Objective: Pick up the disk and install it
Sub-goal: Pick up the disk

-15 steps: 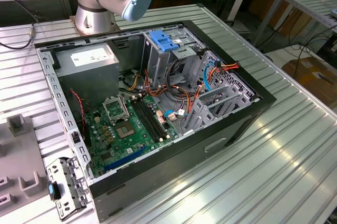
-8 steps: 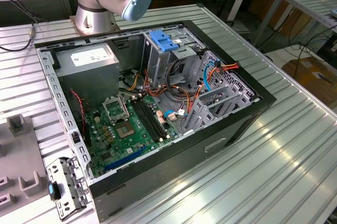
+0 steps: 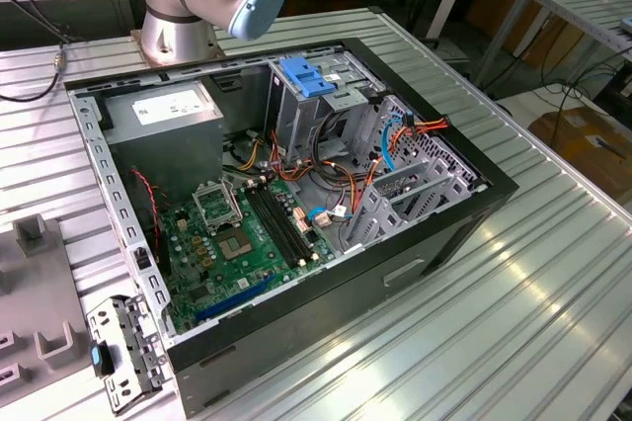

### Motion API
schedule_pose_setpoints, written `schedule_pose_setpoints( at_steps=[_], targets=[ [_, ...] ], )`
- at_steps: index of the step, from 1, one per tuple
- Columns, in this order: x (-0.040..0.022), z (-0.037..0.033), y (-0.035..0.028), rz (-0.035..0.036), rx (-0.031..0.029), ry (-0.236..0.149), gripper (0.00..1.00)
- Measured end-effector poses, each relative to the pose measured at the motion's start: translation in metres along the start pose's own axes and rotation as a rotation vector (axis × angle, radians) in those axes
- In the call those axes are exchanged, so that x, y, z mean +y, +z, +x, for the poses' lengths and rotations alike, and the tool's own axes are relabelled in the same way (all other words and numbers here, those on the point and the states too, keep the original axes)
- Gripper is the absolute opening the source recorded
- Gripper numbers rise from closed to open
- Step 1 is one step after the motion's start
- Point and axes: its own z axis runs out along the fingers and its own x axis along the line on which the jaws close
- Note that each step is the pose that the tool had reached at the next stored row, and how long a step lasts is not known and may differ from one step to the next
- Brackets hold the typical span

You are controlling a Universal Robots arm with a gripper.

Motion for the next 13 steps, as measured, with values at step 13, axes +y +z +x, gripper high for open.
schedule_pose_setpoints(
  at_steps=[13],
  targets=[
    [0.0058, -0.001, 0.0098, 0.017, -0.0176, 0.0, 0.64]
  ],
)
